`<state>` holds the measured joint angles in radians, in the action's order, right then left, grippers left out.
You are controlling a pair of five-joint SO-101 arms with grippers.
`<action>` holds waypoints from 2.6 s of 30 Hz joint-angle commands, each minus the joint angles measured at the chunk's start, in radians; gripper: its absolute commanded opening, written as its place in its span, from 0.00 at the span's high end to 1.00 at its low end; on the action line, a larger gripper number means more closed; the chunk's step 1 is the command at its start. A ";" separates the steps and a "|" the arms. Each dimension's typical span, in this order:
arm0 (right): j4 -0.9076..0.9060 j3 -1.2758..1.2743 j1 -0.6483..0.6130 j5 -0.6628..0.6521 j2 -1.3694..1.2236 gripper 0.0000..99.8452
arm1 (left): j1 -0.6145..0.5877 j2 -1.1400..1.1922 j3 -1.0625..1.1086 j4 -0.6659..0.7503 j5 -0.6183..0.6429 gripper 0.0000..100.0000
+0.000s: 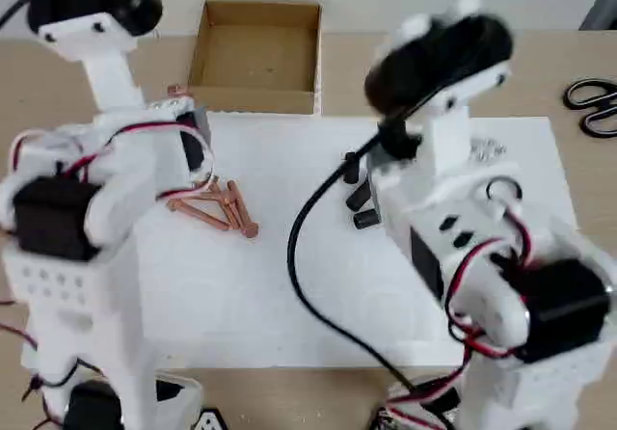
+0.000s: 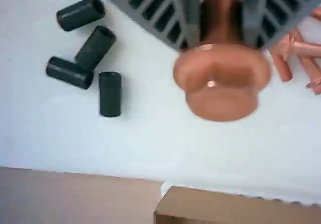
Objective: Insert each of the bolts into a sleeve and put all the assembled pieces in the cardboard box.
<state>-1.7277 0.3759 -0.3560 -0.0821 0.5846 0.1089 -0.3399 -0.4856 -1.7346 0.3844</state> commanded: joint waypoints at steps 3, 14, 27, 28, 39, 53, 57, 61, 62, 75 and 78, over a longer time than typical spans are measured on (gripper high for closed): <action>0.087 -0.255 -0.004 -0.037 0.102 1.00 | 0.012 -0.074 -0.016 -0.009 0.041 0.99; 0.355 -0.732 -0.005 -0.032 0.297 1.00 | 0.005 -0.327 0.025 0.025 -0.002 0.99; 0.647 -1.125 -0.005 -0.029 0.504 1.00 | 0.014 -0.330 0.549 0.471 0.012 0.99; 0.682 -1.163 -0.007 -0.029 0.518 1.00 | 0.014 -0.330 0.585 0.508 0.032 0.99; 1.043 -1.599 -0.099 0.152 0.789 1.00 | 0.123 -0.325 0.826 0.775 0.057 0.99; 1.199 -1.932 -0.168 0.153 1.101 1.00 | 0.278 -0.330 1.122 1.086 0.061 0.99; 1.199 -1.939 -0.168 0.153 1.113 1.00 | 0.290 -0.330 1.125 1.085 0.132 0.99; 1.194 -1.941 -0.168 0.212 1.113 1.00 | 0.302 -0.331 1.127 1.086 0.147 0.99; 1.194 -1.941 -0.166 0.222 1.113 1.00 | 0.313 -0.333 1.129 1.086 0.146 0.99; 1.199 -1.975 -0.168 0.230 1.113 1.00 | 0.381 -0.486 1.237 1.112 0.069 0.99; 1.199 -1.973 -0.168 0.230 1.113 1.00 | 0.381 -0.493 1.273 1.177 0.069 0.99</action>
<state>-0.5478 -1.6049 -0.5232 0.1358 1.6832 0.4879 -0.7910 0.7772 -0.6314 0.4641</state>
